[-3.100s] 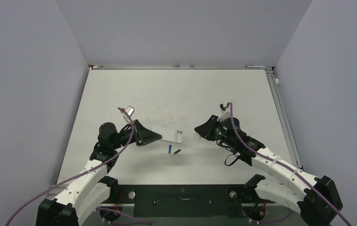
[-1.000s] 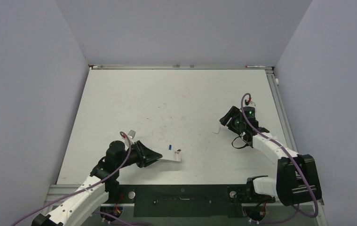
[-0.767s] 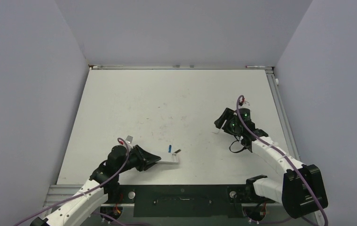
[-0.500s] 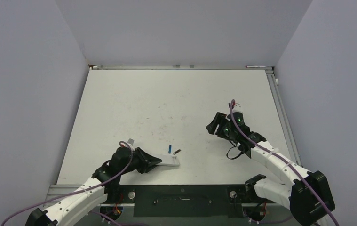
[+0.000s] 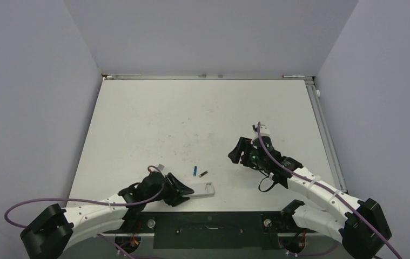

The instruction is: Load the batteries into the remote control

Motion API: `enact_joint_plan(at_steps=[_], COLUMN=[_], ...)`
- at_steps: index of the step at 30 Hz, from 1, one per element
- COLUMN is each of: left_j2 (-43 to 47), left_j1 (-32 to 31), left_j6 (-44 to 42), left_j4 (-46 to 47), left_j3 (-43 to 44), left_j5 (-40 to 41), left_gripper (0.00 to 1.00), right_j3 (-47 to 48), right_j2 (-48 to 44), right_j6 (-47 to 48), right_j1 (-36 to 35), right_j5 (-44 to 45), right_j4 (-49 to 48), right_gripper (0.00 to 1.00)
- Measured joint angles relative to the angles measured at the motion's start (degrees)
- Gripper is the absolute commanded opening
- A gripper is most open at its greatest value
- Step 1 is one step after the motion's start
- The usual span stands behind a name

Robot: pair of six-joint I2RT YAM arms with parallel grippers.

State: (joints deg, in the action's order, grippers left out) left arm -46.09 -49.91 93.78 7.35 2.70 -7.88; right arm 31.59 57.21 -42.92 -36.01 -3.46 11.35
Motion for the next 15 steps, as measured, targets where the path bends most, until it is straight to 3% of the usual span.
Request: enact_joint_plan(at_steps=[5,15], left_j2=[-2.43,0.13], left_j1=[-1.51,-2.34], left_j6=[0.22,-1.42], left_j4=[-0.42,-5.6], left_j3=[0.72,3.1], left_j5=[0.72,1.2], left_gripper=[0.61,0.75], right_j3=[-1.33,-3.34], right_j2=[-0.02,-0.63], right_j6=[-0.98,-3.06], right_j1=[-2.05,-5.66], right_j5=[0.44,0.59], right_j4=[0.26,0.35], right_gripper=[0.58,0.59])
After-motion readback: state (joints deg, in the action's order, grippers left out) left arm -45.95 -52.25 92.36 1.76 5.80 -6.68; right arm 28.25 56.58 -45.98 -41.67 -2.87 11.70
